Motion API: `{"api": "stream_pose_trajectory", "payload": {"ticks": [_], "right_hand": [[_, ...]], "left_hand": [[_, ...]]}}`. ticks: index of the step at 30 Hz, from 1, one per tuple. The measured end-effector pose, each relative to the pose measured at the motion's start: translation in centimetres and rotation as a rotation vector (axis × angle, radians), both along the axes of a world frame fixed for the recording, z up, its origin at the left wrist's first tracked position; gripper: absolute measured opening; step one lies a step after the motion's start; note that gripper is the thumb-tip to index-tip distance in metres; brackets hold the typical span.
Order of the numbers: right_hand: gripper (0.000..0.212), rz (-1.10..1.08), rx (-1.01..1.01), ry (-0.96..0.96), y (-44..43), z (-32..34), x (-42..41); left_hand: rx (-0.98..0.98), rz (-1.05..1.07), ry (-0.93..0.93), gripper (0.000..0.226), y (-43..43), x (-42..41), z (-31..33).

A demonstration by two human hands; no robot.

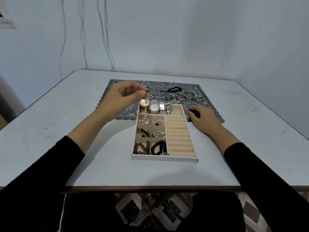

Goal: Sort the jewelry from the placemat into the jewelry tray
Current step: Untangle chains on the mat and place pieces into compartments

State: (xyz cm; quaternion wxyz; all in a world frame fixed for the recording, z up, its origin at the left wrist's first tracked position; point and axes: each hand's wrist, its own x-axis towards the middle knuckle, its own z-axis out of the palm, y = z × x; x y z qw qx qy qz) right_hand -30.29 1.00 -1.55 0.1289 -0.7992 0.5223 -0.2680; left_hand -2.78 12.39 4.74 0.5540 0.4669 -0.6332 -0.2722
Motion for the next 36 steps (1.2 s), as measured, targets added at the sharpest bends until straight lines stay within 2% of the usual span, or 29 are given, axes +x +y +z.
{"api": "stream_pose_trajectory", "payload": {"ticks": [9, 21, 26, 36], "right_hand": [[0.032, -0.009, 0.016, 0.01, -0.1, 0.2, 0.0], [0.03, 0.002, 0.019, 0.004, -0.1, 0.2, -0.1], [0.029, 0.009, 0.009, 0.004, -0.1, 0.2, -0.1], [0.029, 0.009, 0.009, 0.01, -0.2, 0.1, -0.2]], "left_hand": [[0.108, -0.06, -0.136, 0.012, 0.7, 0.0, -1.0], [0.189, -0.016, -0.293, 0.01, 0.0, 1.5, -1.8], [0.196, -0.038, -0.344, 0.013, -0.2, 0.7, -2.0], [0.109, 0.013, -0.62, 0.011, 0.3, 0.9, -2.1]]}}
